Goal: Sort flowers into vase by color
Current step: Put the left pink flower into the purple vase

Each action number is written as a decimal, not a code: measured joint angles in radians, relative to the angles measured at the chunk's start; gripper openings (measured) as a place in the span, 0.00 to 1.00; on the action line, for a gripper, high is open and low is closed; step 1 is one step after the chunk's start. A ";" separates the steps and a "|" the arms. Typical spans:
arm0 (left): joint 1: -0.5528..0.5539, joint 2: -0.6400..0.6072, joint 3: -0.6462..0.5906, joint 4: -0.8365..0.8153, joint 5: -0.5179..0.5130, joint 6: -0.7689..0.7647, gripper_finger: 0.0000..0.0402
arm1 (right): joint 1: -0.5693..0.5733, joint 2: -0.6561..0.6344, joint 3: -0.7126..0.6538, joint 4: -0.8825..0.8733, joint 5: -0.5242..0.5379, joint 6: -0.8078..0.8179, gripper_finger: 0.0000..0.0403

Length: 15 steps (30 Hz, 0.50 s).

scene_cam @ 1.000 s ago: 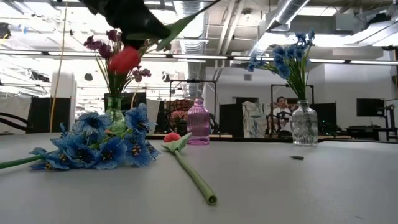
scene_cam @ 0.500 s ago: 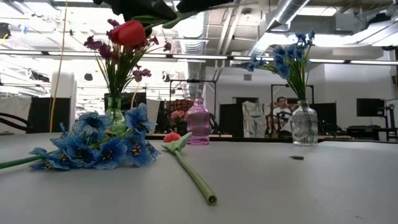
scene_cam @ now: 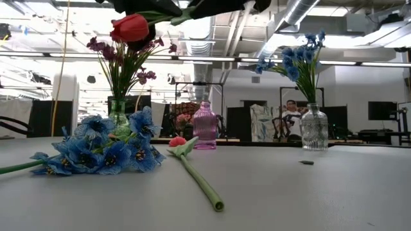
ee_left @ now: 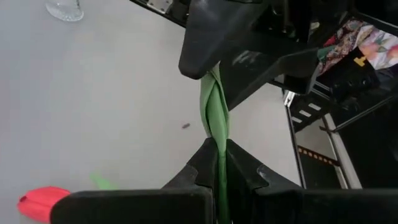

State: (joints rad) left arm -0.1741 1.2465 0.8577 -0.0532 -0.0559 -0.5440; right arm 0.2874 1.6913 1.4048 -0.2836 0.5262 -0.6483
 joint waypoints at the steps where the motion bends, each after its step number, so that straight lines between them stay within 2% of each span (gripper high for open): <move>1: 0.000 0.000 0.000 0.000 0.000 -0.002 0.00 | 0.000 0.000 0.000 0.000 0.000 0.000 0.46; 7: -0.001 0.000 0.000 0.000 0.004 -0.003 0.00 | 0.001 0.000 0.000 -0.006 0.000 0.000 0.43; 15: -0.001 0.000 0.000 0.007 0.002 -0.001 0.00 | 0.001 0.000 0.000 -0.018 -0.001 -0.002 0.26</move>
State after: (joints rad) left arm -0.1749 1.2461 0.8575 -0.0463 -0.0537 -0.5445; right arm 0.2882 1.6913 1.4048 -0.3012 0.5255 -0.6498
